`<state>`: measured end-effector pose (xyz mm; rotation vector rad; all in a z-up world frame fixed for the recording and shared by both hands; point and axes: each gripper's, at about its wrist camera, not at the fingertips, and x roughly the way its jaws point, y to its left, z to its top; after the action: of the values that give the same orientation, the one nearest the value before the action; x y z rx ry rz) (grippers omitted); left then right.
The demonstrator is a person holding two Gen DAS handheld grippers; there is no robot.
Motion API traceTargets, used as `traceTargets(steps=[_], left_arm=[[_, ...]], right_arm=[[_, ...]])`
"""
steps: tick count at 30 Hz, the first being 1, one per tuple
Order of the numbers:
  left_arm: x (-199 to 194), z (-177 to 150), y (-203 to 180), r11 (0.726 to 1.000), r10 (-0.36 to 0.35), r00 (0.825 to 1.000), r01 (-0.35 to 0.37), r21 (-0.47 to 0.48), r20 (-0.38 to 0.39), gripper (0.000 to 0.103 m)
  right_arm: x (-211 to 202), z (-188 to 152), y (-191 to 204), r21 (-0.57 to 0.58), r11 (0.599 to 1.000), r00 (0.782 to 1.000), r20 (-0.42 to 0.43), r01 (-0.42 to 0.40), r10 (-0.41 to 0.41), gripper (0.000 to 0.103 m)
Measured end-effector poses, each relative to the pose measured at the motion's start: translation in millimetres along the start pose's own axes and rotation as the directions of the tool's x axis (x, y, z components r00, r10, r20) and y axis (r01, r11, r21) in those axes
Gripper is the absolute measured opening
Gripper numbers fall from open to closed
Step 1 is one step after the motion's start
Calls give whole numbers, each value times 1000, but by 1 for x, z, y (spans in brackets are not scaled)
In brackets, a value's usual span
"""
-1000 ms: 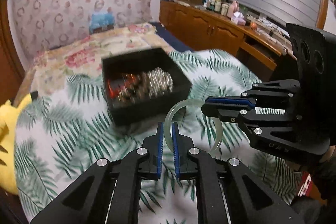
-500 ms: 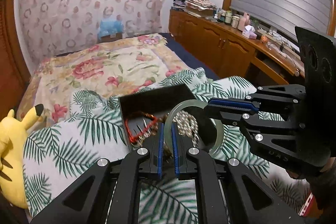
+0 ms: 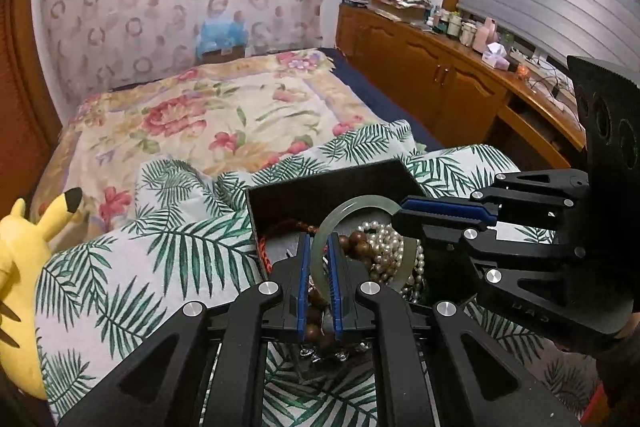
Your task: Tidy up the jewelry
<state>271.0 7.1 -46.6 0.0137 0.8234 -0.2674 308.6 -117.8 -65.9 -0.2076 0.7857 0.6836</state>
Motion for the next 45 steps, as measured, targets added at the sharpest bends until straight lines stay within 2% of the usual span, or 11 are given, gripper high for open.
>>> traceTargets(steps=[12,16,19,21,22,23,25,27,30,34,45], left_arm=[[-5,-3,-1,1000,22,1000,-22,-6,4,9],[-15,-10,-1,999,34,999,-34,-11,16,20],[-24,-16,0,999,39,999,-38,-20,23,21],[-28,-18,0,999,45,999,-45,-22,27,28],[-30,-20,-1,998,53,998,-52,-23,31,40],[-33,-23,-1,998,61,997,-60,-25,38,55],[-38,-24,-1,996,85,995,-83,-36,49,79],[-41,-26,0,993,106,993,-103,-48,51,83],[-46,-32,-1,991,126,991,-123,-58,47,91],[-55,-43,-4,988,144,988,-140,-71,57,95],[-82,-83,-25,985,157,984,-150,-83,88,95]], right_arm=[[-8,-5,4,1,1000,1000,11,5,-5,12],[-17,-14,5,18,1000,1000,27,7,-8,12],[-27,-22,5,41,999,999,44,15,-17,12],[-32,-26,4,55,998,998,54,19,-22,12],[-35,-28,4,64,998,998,60,27,-31,13],[-37,-30,4,75,997,997,66,36,-41,17],[-42,-34,2,99,993,995,74,66,-73,47],[-48,-39,1,123,989,991,89,88,-99,64],[-55,-44,-2,153,982,987,98,109,-125,78],[-64,-53,2,172,974,979,118,144,-166,100],[-96,-86,21,209,958,960,157,196,-231,101]])
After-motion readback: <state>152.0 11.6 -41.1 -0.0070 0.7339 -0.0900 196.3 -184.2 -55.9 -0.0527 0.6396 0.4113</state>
